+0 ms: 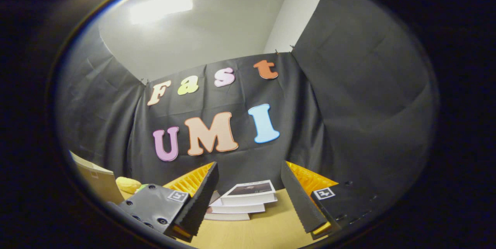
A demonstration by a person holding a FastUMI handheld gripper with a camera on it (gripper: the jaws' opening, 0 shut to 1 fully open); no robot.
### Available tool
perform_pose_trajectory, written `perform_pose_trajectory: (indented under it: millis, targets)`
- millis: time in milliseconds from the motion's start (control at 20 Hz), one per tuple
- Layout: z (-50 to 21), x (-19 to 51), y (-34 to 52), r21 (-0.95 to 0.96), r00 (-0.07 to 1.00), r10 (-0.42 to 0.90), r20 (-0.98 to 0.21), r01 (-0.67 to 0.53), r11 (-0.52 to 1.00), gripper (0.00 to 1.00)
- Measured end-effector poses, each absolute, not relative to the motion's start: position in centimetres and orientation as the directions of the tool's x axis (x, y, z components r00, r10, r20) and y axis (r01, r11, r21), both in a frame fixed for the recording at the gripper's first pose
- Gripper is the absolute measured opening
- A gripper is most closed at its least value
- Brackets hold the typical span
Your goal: Open the storage box then place both shoes into the box .Put the left shoe in first, then the right shoe, with the right side of both shoes facing outward in a uniform manner.
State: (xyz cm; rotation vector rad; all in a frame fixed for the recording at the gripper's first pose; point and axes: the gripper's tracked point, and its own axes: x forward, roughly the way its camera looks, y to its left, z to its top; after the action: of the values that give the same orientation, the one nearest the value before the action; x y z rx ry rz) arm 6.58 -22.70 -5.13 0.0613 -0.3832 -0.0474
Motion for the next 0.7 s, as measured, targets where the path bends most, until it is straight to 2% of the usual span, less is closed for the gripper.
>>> perform_pose_trajectory:
  millis: [450,550,700]
  targets:
    - [-4.5,6.1,-21.2,0.153,0.931,-0.053,0.361,-0.003,0.988,1.0]
    - [-5.0,5.8,-19.9,0.181,0.95,-0.049,0.31,-0.008,0.984,1.0]
    - [-6.6,5.1,-18.3,0.204,0.987,-0.041,0.155,0.008,0.979,1.0]
